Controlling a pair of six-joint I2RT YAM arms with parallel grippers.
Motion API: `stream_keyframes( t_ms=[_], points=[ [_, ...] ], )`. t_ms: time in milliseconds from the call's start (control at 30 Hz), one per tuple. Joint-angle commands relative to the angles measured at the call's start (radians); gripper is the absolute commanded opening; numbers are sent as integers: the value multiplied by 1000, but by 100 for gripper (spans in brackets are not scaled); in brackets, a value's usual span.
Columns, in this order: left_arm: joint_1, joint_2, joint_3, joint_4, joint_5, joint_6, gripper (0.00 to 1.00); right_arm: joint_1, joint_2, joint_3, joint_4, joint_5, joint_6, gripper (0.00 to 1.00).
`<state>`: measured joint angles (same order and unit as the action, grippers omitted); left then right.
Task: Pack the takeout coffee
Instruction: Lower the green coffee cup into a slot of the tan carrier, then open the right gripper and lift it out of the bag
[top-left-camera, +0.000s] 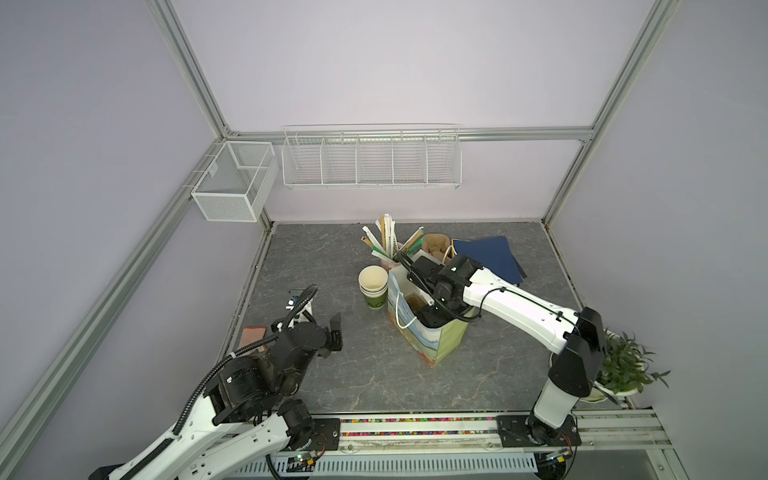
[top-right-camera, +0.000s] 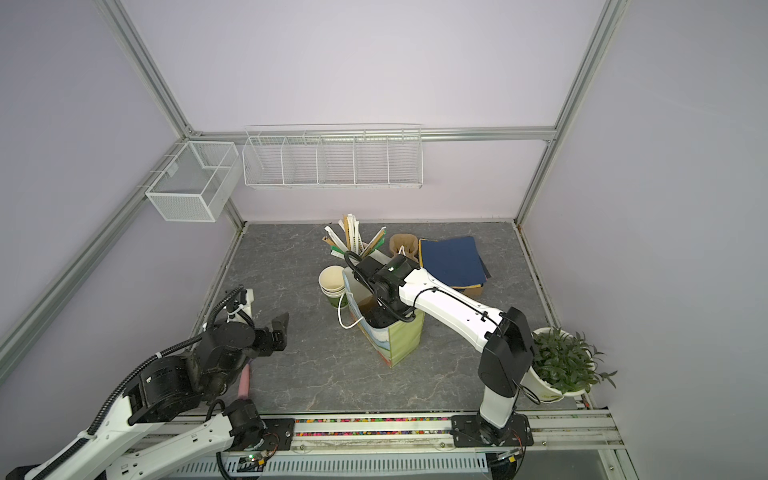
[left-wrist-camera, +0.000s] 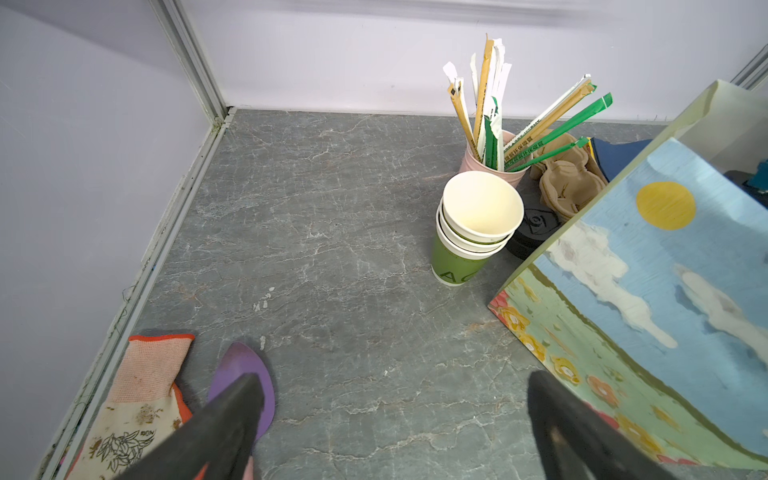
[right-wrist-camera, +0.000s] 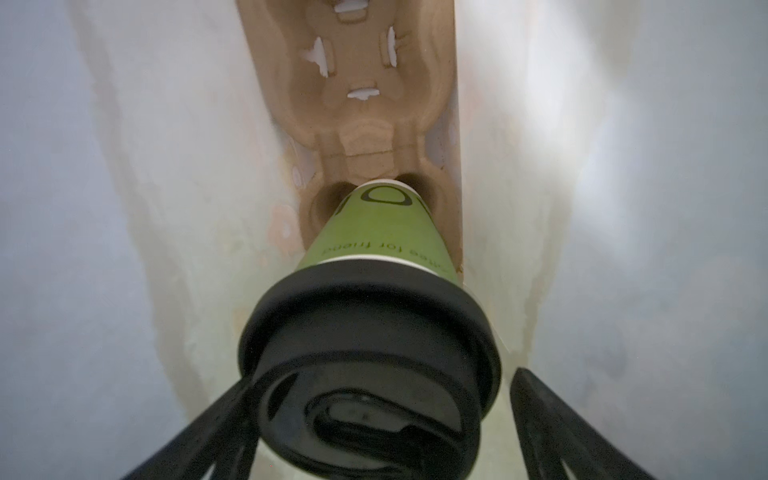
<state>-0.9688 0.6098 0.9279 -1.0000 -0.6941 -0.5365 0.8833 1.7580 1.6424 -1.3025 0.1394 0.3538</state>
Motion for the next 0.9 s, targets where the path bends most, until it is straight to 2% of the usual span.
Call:
stream_keyframes(
  t_ms=[0, 133, 600, 867],
  points=[
    [5, 7, -8, -11, 4, 22, 99, -9, -37, 24, -10, 16, -23, 98],
    [7, 10, -6, -11, 4, 22, 99, -10, -47, 38, -17, 20, -28, 100],
    [7, 33, -7, -9, 25, 27, 99, -24, -60, 76, -26, -1, -58, 90],
    [7, 42, -7, -9, 28, 27, 99, -28, -64, 212, -61, 27, -99, 88]
  ],
)
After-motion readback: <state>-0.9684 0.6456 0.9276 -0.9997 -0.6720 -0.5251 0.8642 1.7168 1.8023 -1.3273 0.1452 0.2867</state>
